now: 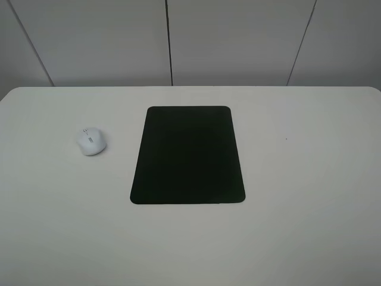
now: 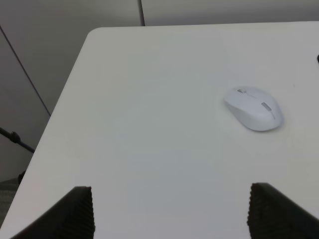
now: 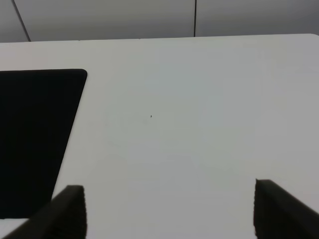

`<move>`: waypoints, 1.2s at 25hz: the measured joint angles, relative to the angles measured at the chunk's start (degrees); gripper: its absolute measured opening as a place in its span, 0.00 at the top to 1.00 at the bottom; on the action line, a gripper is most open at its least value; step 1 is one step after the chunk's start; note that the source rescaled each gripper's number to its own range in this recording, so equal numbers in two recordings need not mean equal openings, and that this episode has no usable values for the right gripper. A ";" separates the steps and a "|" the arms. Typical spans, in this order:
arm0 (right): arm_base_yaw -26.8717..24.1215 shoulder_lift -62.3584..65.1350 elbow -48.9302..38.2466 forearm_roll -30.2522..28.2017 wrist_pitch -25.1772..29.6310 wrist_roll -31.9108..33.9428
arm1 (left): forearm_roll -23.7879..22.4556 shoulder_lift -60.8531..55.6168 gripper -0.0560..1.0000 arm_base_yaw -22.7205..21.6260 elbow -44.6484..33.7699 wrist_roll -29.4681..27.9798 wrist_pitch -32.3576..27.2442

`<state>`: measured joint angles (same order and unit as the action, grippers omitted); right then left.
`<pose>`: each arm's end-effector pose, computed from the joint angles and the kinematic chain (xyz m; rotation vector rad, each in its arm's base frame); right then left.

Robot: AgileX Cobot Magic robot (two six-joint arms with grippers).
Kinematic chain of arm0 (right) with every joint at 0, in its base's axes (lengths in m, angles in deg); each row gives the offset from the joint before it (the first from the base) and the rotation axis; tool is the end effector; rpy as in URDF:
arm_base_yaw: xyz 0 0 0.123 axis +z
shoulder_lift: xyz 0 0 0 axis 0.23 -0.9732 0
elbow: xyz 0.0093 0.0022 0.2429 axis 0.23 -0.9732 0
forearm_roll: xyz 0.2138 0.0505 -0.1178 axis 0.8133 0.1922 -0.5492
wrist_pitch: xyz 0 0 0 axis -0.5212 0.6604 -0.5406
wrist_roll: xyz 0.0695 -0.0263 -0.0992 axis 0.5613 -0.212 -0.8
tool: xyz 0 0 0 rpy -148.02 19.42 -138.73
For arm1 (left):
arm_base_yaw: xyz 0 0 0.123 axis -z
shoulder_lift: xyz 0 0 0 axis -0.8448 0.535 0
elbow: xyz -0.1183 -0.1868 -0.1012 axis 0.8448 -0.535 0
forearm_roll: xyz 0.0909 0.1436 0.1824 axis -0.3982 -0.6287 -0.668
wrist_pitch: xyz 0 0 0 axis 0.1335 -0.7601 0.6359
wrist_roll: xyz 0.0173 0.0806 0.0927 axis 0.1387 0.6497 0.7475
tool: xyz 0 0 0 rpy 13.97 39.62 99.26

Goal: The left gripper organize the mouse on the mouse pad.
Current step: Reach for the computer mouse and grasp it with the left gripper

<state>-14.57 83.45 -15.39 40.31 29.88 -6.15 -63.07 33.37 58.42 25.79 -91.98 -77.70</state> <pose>0.0621 -0.0014 0.2649 0.0545 2.0301 0.0057 0.0619 0.0076 0.2610 -0.0368 2.0523 0.0555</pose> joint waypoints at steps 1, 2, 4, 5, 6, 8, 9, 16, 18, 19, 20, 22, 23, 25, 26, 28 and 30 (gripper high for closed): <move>0.00 0.00 0.00 0.00 0.00 0.00 | 0.00 0.00 0.77 0.00 0.00 0.00 0.00; 0.00 0.00 0.00 0.00 0.00 0.00 | 0.00 0.00 0.77 0.11 0.00 0.00 0.00; 0.00 0.00 0.00 0.00 0.00 0.00 | 0.00 0.00 0.77 1.56 0.00 0.00 0.00; 0.00 0.00 0.00 0.00 0.00 0.00 | 0.00 0.00 0.77 2.73 0.00 0.00 0.00; 0.00 0.00 0.00 0.00 0.00 0.00 | 0.00 0.00 0.77 3.91 0.00 0.00 0.00; 0.00 0.00 0.00 0.00 0.00 0.00 | 0.00 0.00 0.77 5.75 0.00 0.00 0.00; 0.00 0.00 0.00 0.00 0.00 0.00 | 0.00 0.00 0.77 6.30 0.00 0.00 0.00; 0.00 0.00 0.00 0.00 0.00 0.00 | 0.00 0.00 0.77 6.62 0.00 0.00 0.00; 0.00 0.00 0.00 0.00 0.00 0.00 | 0.00 0.00 0.77 6.62 0.00 0.00 0.00; 0.00 0.00 0.00 0.00 0.00 0.00 | 0.00 0.00 0.77 6.62 0.00 0.00 0.00; 0.00 0.00 0.00 0.00 0.00 0.00 | -0.06 0.00 0.77 6.62 0.00 0.09 0.00; 0.00 0.00 0.00 0.00 0.00 0.00 | -0.30 0.00 0.77 6.62 0.00 0.44 0.00; 0.00 0.00 0.00 0.00 0.00 0.00 | -0.30 0.00 0.77 6.62 0.00 0.48 0.00; 0.00 0.00 0.00 0.00 0.00 0.00 | -0.35 0.00 0.77 6.62 0.00 0.73 0.02; 0.00 0.00 0.00 0.00 0.00 0.00 | -0.42 0.00 0.77 6.62 0.00 0.79 0.07; 0.00 0.00 0.00 0.00 0.00 0.00 | -0.79 0.00 0.77 6.62 0.00 0.79 0.15; 0.00 0.00 0.00 0.00 0.00 0.00 | -1.60 0.00 0.77 6.62 0.00 0.79 0.39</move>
<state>-14.57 83.45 -15.39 40.31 29.88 -6.15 -64.67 33.37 65.03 25.79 -91.20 -77.31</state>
